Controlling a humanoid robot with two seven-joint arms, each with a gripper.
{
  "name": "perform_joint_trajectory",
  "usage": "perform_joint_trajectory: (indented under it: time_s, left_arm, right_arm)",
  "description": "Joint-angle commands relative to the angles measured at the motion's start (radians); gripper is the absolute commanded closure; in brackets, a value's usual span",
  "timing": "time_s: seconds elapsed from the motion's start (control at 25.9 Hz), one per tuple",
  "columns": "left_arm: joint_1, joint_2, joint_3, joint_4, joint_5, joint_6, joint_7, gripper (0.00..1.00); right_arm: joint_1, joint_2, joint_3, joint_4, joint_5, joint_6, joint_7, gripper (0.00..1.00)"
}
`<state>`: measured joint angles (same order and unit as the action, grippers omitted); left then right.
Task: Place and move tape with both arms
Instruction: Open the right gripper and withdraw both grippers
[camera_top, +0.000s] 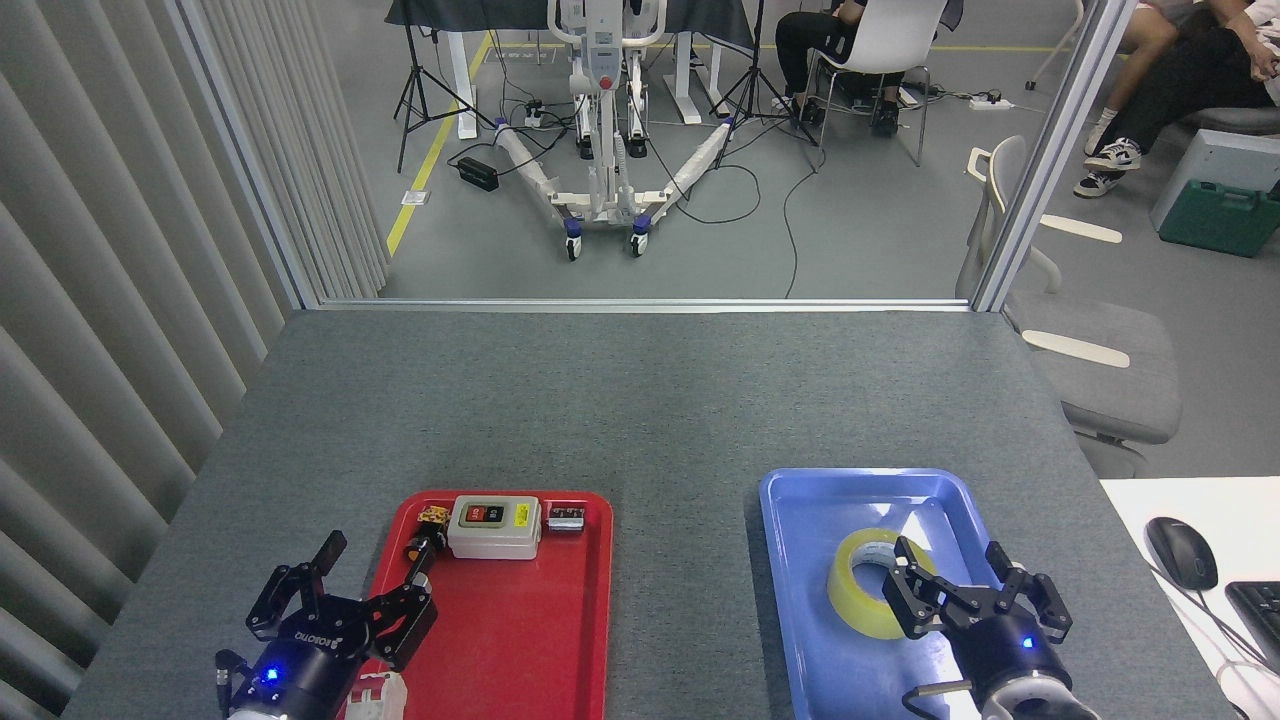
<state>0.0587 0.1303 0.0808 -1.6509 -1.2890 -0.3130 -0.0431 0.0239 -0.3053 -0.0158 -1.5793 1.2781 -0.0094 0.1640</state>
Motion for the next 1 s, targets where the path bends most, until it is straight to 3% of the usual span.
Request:
perform_joint_trajectory:
  time_s: [0.0,0.27,0.43,0.97]
  left_arm:
    - [0.0,0.003,0.0,0.002,0.019,-0.003,0.002,0.0]
    - [0.001,0.011,0.0,0.006,0.019,-0.009,0.04,0.0]
    - [0.003,0.011,0.008,0.009,0.019,-0.008,0.104,0.0]
    - [0.003,0.009,0.02,0.022,0.022,0.005,0.112,0.0]
  right_arm:
    - [0.036,0.006,-0.026,0.035,0.033,-0.07,-0.225,0.0]
    - [0.053,0.012,-0.018,0.082,0.047,-0.066,-0.343,0.0]
    - [0.063,0.018,-0.018,0.079,0.041,-0.067,-0.348,0.0]
    - [0.094,0.034,-0.052,0.078,0.04,-0.063,-0.339,0.0]
